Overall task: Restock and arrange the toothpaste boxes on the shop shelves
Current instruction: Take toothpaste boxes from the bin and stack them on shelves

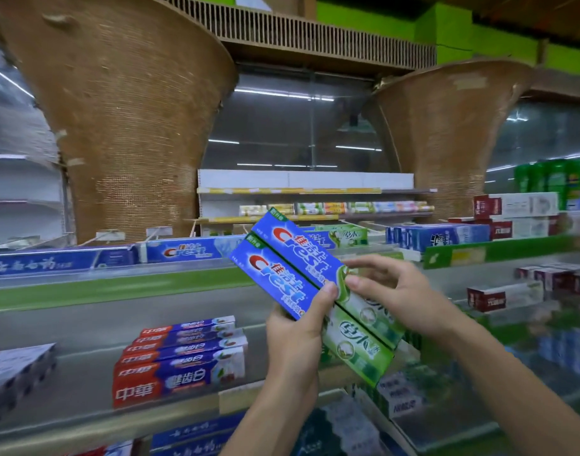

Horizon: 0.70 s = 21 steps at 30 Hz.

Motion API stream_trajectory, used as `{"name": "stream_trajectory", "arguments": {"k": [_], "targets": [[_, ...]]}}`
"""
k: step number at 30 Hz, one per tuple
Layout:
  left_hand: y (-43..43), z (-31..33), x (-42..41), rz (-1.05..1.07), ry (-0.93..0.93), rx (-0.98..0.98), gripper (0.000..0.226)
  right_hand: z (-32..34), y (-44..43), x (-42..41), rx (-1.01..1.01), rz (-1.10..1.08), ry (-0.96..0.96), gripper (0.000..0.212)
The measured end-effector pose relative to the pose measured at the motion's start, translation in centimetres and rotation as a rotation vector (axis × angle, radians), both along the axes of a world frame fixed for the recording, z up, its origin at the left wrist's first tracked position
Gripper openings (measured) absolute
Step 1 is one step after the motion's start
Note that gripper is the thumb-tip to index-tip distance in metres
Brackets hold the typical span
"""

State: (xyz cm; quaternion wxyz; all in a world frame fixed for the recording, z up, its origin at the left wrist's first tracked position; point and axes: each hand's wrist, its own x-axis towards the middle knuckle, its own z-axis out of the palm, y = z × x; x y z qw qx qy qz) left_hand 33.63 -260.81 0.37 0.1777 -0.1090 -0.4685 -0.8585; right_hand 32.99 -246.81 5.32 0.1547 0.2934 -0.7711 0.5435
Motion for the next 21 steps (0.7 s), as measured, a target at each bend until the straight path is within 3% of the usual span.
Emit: {"name": "stream_trajectory", "arguments": {"k": [4, 6, 12, 17, 21], "targets": [[3.7, 1.7, -3.2, 0.058, 0.049, 0.03, 0.045, 2.3, 3.0, -4.3, 0.029, 0.06, 0.097, 0.025], [5.6, 2.6, -4.9, 0.089, 0.053, 0.075, 0.046, 3.7, 4.7, -7.1, 0.059, 0.091, 0.129, 0.016], [7.9, 3.8, -8.8, 0.281, 0.043, 0.157, 0.038, 7.9, 7.6, -15.1, 0.184, 0.06, 0.291, 0.014], [6.2, 4.0, -9.7, 0.461, 0.053, 0.21, 0.031, 9.6, 7.9, -20.4, 0.426, -0.003, 0.348, 0.019], [4.4, 4.3, -9.7, 0.495, 0.062, 0.249, 0.049, 8.4, 6.6, -22.5, 0.541, 0.008, 0.371, 0.021]]}}
